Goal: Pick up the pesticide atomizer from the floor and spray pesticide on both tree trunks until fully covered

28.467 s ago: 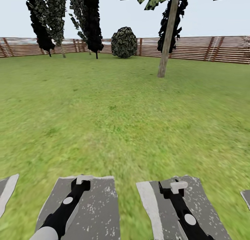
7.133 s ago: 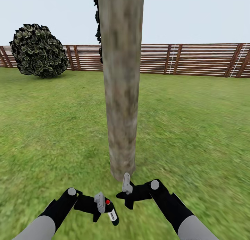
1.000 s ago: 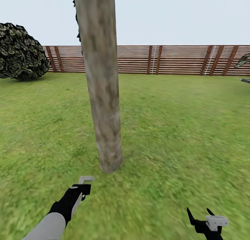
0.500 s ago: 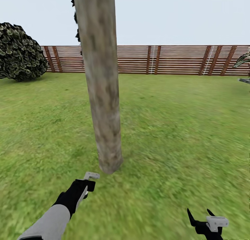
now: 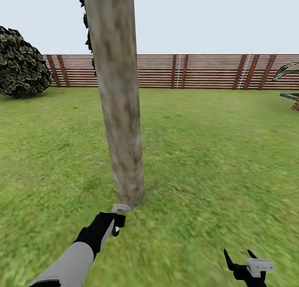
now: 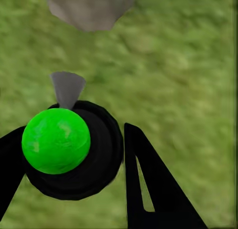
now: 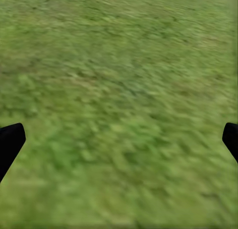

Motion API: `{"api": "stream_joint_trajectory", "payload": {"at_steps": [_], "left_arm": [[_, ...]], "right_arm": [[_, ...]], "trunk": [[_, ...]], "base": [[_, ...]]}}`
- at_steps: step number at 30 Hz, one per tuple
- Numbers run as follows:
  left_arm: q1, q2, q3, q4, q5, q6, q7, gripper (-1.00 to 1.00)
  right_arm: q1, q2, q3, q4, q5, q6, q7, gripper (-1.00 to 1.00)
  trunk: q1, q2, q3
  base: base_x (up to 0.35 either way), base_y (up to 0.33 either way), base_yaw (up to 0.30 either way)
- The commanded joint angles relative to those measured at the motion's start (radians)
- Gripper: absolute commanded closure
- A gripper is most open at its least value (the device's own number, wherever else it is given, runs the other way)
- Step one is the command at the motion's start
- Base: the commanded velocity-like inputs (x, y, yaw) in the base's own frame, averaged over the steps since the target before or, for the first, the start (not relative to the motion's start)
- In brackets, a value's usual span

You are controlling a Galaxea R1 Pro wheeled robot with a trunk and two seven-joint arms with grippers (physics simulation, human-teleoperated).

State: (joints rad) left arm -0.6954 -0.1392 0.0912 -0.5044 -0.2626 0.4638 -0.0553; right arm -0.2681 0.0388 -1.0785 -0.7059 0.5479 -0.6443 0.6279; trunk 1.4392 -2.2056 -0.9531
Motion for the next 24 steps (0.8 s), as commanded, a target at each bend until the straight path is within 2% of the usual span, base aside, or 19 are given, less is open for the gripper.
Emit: {"api": "stream_joint_trajectory", "payload": {"at_steps": [1,2,4,7,10,11,13,15,17,21,23,24], "left_arm": [[-0.001,0.002,0.009,-0.002,-0.010,0.008,-0.011,1.00],[-0.002,0.012,0.010,-0.003,-0.012,0.022,-0.015,1.00],[-0.003,0.054,0.012,-0.008,-0.011,0.077,-0.017,1.00],[-0.002,0.100,0.011,-0.052,-0.009,0.112,-0.018,1.00],[-0.002,0.095,0.008,-0.065,-0.010,0.116,-0.018,1.00],[-0.005,0.083,0.007,-0.067,-0.010,0.117,-0.018,1.00],[-0.014,0.029,0.002,-0.070,-0.013,0.117,-0.018,1.00],[-0.035,0.005,0.001,-0.071,-0.013,0.119,-0.017,1.00],[-0.052,-0.003,0.001,-0.071,-0.012,0.120,-0.017,1.00],[-0.059,0.011,0.003,-0.072,-0.011,0.121,-0.018,1.00],[-0.058,0.044,0.006,-0.114,-0.009,0.140,-0.020,1.00],[-0.056,0.049,0.004,-0.125,-0.009,0.155,-0.020,1.00]], "right_arm": [[-0.002,0.001,-0.008,-0.001,0.006,-0.005,0.007,-1.00],[-0.002,0.001,-0.008,-0.001,0.007,-0.005,0.007,-1.00],[-0.002,0.001,-0.008,-0.001,0.007,-0.005,0.007,-1.00],[-0.002,0.001,-0.008,0.000,0.007,-0.005,0.007,-1.00],[-0.002,0.001,-0.008,0.000,0.007,-0.005,0.007,-1.00],[-0.002,0.001,-0.008,0.000,0.007,-0.005,0.007,-1.00],[-0.002,0.001,-0.008,0.001,0.008,-0.005,0.007,-1.00],[-0.002,0.000,-0.008,0.003,0.009,-0.005,0.007,-1.00],[-0.002,-0.003,-0.008,0.011,0.009,-0.005,0.007,-1.00],[-0.002,-0.005,-0.008,0.015,0.009,-0.005,0.007,-1.00],[-0.002,-0.005,-0.008,0.016,0.009,-0.005,0.007,-1.00],[-0.002,-0.005,-0.008,0.016,0.009,-0.005,0.007,-1.00]], "trunk": [[0.000,0.000,-0.001],[0.000,0.000,-0.001],[0.000,0.000,-0.001],[0.000,0.000,-0.001],[0.000,0.000,-0.001],[0.000,0.000,-0.001],[0.000,0.000,-0.001],[0.000,0.000,-0.001],[0.000,0.000,-0.001],[0.000,0.000,-0.001],[0.000,0.000,-0.001],[0.000,0.000,-0.001]], "base": [[-0.113,0.077,0.000],[-0.207,0.150,0.000],[-0.245,0.180,0.000],[-0.115,0.084,0.000],[-0.015,0.011,0.000],[-0.005,0.003,0.000],[-0.001,0.001,0.000],[0.000,0.000,0.000],[0.000,0.000,0.000],[0.000,0.000,0.000],[0.000,0.000,0.000],[0.000,0.000,0.000]]}}
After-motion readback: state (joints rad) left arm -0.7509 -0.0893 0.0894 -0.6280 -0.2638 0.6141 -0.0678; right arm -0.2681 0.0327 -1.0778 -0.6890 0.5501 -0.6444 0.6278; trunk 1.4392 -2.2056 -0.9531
